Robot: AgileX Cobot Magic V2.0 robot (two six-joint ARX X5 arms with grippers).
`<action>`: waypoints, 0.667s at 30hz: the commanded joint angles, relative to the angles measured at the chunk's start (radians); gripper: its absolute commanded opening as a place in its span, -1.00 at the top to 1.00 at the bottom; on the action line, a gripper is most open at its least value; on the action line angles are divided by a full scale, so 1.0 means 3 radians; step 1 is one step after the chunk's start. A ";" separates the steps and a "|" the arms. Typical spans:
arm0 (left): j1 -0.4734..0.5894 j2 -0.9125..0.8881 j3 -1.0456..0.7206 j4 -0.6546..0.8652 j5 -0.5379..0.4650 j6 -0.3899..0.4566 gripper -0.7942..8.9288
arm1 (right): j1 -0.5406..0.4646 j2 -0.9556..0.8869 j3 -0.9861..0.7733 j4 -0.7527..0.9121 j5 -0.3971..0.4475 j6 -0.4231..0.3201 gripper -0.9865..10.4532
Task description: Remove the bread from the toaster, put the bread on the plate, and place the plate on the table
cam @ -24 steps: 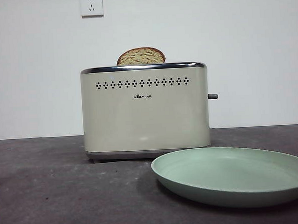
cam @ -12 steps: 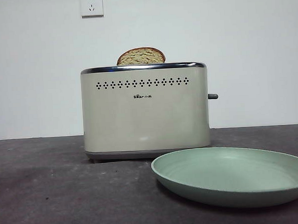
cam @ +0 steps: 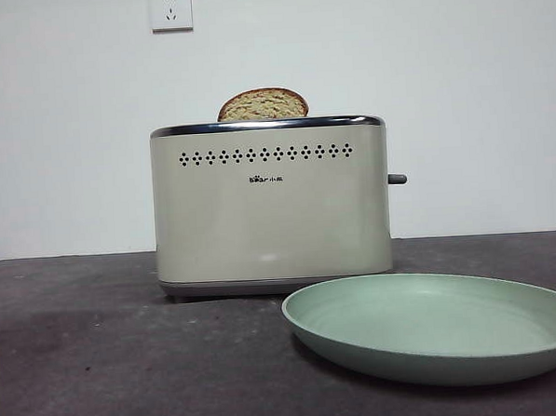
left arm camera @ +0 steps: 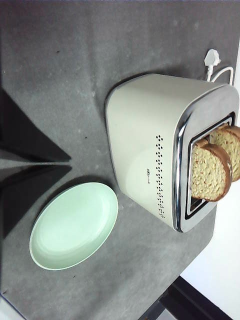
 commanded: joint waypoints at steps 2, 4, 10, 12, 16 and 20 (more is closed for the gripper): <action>-0.0018 0.0023 0.0092 0.0013 0.0009 0.0038 0.50 | 0.0018 0.0011 0.0042 0.0027 -0.0003 -0.0052 0.76; -0.0020 0.0023 0.0092 0.0018 0.0009 0.0038 0.25 | 0.0018 0.0010 0.0042 0.0024 0.0008 -0.0018 0.55; -0.0075 0.0042 0.0093 0.0078 0.0009 0.0041 0.09 | 0.0018 0.0011 0.0042 0.0023 0.0033 0.0043 0.24; -0.0100 0.0081 0.0099 0.0154 0.0009 0.0041 0.09 | 0.0018 0.0011 0.0042 0.0023 0.0033 0.0045 0.24; -0.0153 0.0275 0.0170 0.0329 0.0009 0.0043 0.09 | 0.0018 0.0011 0.0042 0.0023 0.0033 0.0045 0.24; -0.0229 0.0584 0.0326 0.0495 0.0009 0.0076 0.09 | 0.0018 0.0011 0.0042 0.0023 0.0033 0.0045 0.24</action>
